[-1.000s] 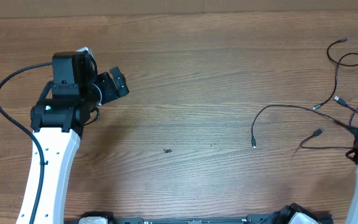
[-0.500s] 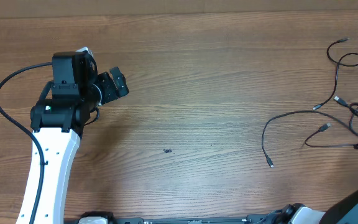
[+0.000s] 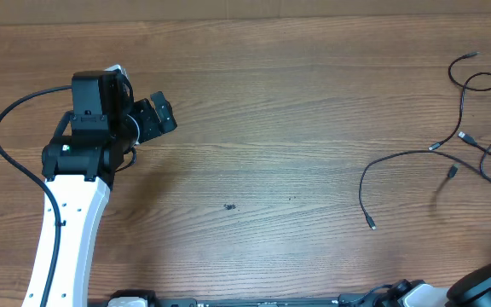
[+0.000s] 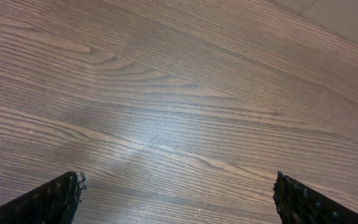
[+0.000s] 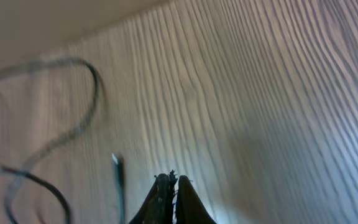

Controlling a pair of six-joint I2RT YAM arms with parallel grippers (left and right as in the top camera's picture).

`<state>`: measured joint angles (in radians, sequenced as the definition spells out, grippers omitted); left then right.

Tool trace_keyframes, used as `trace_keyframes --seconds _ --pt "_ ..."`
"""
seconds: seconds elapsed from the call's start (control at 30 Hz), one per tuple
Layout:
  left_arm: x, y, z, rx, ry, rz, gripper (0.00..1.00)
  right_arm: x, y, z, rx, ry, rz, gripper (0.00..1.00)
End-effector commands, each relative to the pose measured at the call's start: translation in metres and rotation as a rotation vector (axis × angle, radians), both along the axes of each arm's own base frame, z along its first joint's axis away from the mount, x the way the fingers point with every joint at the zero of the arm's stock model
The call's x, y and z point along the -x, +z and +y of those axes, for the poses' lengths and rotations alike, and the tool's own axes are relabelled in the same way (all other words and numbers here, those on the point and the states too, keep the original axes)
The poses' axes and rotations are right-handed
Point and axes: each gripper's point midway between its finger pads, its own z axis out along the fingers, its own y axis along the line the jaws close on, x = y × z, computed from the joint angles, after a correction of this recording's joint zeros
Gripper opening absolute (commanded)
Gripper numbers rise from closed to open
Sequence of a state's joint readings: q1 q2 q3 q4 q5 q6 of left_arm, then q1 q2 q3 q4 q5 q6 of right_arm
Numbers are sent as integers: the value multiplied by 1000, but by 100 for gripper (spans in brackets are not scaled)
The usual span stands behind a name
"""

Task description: Untangle cables

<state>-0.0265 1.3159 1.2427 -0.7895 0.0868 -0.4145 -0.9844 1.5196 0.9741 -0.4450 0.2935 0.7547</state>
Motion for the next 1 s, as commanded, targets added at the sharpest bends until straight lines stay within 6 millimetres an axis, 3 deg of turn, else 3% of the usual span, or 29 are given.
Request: trace_keyframes --seconds 0.0,0.23,0.47,0.57,0.63,0.77,0.9,0.97 --pt "-3 7 -2 -4 -21 -19 100 -5 6 -10 25 6 -62 4" --pt "-3 7 -2 -4 -21 -19 100 -10 19 -24 93 1 -104 4" --pt "-3 7 -2 -4 -21 -18 100 -29 0 7 -57 110 -147 9" --pt "-3 7 -2 -4 -21 -19 100 -48 -10 35 -157 254 -161 22" --pt "-3 7 -2 -4 -21 -19 99 -62 -16 58 -221 358 -167 41" --pt "-3 7 -2 -4 -21 -19 99 -85 -23 99 -301 518 -140 66" --pt "-3 7 -2 -4 -21 -19 100 -110 -29 148 -361 668 -90 100" --pt "-3 7 -2 -4 -21 -18 100 -126 -29 176 -384 756 -85 100"
